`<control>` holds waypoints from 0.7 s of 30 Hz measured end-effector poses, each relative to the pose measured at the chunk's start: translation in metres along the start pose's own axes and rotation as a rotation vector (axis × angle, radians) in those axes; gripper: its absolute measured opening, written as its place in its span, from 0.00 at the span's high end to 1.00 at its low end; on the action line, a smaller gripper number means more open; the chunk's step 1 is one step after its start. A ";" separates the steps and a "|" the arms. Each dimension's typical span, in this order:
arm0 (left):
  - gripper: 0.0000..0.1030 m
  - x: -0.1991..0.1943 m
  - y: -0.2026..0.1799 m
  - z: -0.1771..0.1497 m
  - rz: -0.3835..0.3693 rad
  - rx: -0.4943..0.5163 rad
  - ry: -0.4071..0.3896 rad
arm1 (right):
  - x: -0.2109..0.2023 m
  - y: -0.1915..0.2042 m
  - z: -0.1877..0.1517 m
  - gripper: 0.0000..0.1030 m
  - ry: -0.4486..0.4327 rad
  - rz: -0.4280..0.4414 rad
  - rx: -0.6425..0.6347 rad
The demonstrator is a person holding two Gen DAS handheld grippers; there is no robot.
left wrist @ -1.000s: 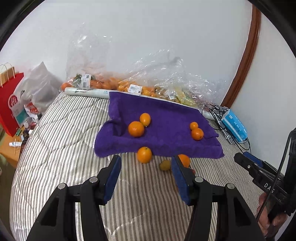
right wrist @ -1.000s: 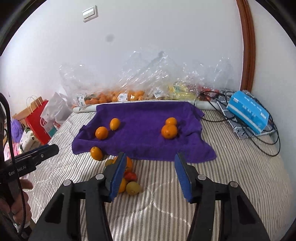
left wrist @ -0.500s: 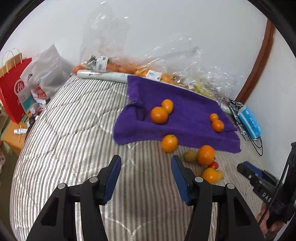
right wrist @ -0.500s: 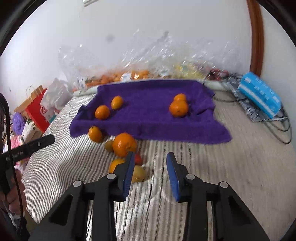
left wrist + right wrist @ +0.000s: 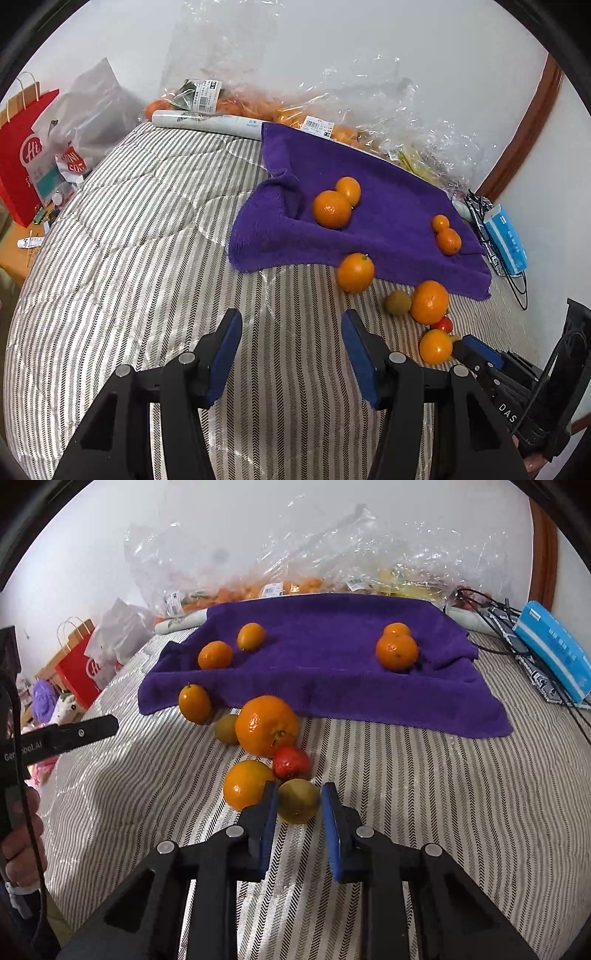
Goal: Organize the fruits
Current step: 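Grasp the yellow-green fruit with the right tool while the left tool grasps a small orange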
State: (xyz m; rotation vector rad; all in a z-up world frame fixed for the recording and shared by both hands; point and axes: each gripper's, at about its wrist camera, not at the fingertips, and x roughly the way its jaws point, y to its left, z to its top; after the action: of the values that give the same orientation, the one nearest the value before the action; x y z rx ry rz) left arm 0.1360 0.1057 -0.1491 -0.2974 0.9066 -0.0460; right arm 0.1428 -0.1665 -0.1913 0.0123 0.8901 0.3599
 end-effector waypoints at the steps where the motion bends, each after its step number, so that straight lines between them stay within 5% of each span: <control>1: 0.48 0.001 0.000 0.000 -0.003 -0.001 0.002 | 0.000 0.001 0.000 0.77 0.001 -0.002 -0.002; 9: 0.48 0.004 -0.006 -0.001 -0.009 0.011 0.011 | 0.017 0.013 -0.004 0.74 0.045 -0.038 -0.072; 21: 0.48 0.009 -0.025 -0.001 -0.037 0.050 0.003 | 0.003 0.001 -0.002 0.75 -0.022 -0.072 -0.068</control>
State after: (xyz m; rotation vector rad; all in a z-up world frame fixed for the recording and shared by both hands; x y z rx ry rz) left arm 0.1427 0.0802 -0.1493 -0.2671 0.9021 -0.1030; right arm 0.1429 -0.1651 -0.1952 -0.0783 0.8542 0.3217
